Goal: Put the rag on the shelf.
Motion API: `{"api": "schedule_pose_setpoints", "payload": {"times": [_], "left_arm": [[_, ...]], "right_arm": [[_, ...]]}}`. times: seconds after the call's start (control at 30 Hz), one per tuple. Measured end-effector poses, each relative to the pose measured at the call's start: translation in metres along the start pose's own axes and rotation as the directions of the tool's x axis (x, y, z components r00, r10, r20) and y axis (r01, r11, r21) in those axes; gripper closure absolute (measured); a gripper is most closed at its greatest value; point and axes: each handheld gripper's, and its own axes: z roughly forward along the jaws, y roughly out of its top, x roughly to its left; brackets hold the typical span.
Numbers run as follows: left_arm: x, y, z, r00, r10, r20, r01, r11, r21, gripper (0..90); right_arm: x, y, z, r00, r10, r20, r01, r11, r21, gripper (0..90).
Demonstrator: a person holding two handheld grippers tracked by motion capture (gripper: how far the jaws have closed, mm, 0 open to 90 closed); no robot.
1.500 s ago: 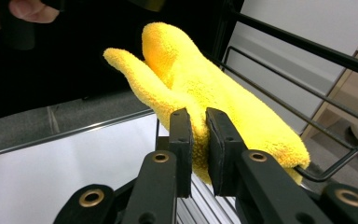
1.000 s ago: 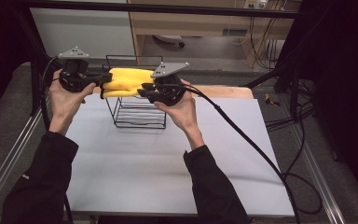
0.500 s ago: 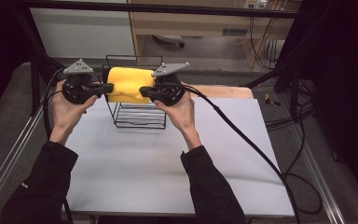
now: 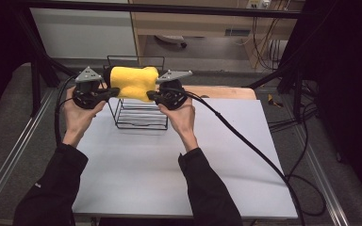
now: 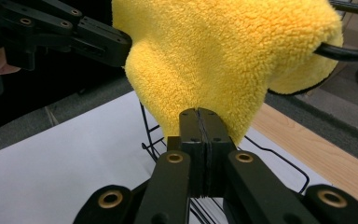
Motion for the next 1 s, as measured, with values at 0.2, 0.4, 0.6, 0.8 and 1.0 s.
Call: {"api": "schedule_pose_setpoints", "payload": {"times": [0.2,0.4,0.6,0.8,1.0], "left_arm": [[-0.001,0.002,-0.014,0.9993,-0.02,0.03,0.021,0.9994,-0.028,85.1],[-0.004,0.002,-0.027,0.9984,-0.032,0.047,0.034,0.999,-0.029,70.1],[-0.006,-0.004,-0.042,0.9994,-0.016,0.029,0.016,0.9999,0.003,54.7],[-0.01,-0.02,-0.05,0.998,-0.038,0.051,0.037,0.9986,0.038,41.2],[-0.016,-0.044,-0.049,0.9966,-0.043,0.07,0.039,0.9972,0.064,26.4]], "right_arm": [[0.005,0.004,-0.014,0.9997,-0.022,-0.011,0.021,0.999,-0.048,81.5],[0.008,0.008,-0.035,0.9997,-0.024,-0.004,0.023,0.997,-0.077,66.1],[0.002,0.005,-0.061,0.9995,-0.013,0.028,0.015,0.998,-0.062,47.3],[-0.009,-0.009,-0.087,0.9981,0.013,0.06,-0.01,0.999,-0.039,25.6],[-0.025,-0.032,-0.108,0.9954,0.034,0.09,-0.031,0.999,-0.03,11.3]]}}
